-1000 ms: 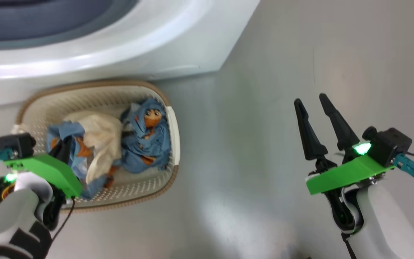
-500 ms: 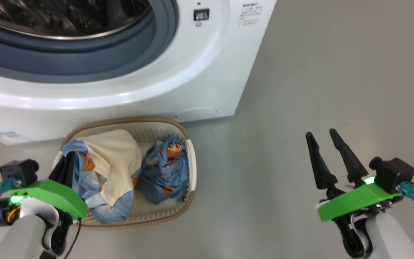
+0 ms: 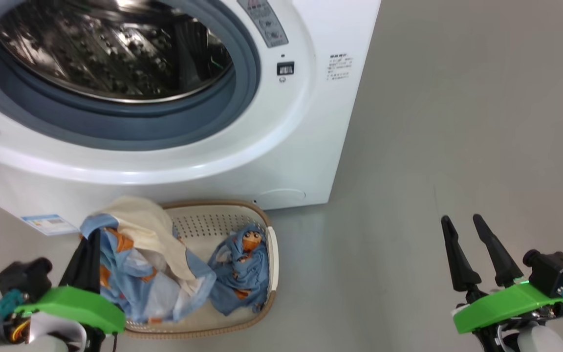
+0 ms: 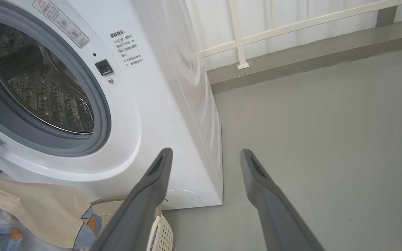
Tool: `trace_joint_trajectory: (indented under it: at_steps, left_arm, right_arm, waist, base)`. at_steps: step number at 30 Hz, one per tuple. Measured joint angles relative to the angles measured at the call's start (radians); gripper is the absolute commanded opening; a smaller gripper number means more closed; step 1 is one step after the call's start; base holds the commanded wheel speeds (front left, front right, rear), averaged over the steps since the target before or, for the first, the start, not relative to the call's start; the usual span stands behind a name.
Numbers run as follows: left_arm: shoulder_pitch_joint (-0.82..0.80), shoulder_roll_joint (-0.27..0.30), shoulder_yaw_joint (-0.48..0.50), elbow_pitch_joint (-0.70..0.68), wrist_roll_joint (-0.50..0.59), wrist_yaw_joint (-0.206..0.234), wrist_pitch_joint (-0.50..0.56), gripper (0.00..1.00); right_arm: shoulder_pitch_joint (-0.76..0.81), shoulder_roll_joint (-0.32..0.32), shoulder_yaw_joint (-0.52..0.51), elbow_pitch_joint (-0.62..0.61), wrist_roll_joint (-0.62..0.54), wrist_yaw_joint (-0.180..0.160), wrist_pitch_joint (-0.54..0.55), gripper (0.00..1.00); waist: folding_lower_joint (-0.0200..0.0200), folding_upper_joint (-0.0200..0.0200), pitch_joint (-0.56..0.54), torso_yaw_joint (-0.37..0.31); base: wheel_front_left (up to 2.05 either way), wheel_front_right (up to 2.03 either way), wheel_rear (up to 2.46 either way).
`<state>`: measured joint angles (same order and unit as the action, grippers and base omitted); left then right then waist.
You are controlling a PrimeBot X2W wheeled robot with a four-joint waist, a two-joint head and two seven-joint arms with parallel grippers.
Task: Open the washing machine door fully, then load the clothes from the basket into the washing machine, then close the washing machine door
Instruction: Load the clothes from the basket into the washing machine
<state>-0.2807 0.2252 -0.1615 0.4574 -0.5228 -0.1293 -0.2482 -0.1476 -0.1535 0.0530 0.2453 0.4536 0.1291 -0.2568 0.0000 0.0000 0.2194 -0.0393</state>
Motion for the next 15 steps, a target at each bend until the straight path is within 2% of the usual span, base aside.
trace_joint_trajectory:
  at_steps: [7, 15]
  left_arm:
    - [0.114, -0.042, 0.097, -0.148, 0.075, 0.0, 0.0, 0.0]
    - [0.245, -0.116, 0.207, -0.308, 0.139, 0.0, -0.002, 0.0]
  right_arm:
    - [0.034, -0.003, -0.007, 0.0, 0.012, 0.0, 0.0, 1.0]
    - [0.055, -0.011, -0.019, -0.008, 0.016, 0.0, 0.0, 1.0]
  waist:
    - [0.0, 0.0, -0.052, 0.013]
    - [0.0, 0.0, -0.071, 0.022]
  base:
    - [0.0, 0.0, 0.0]
    - [0.0, 0.0, 0.0]
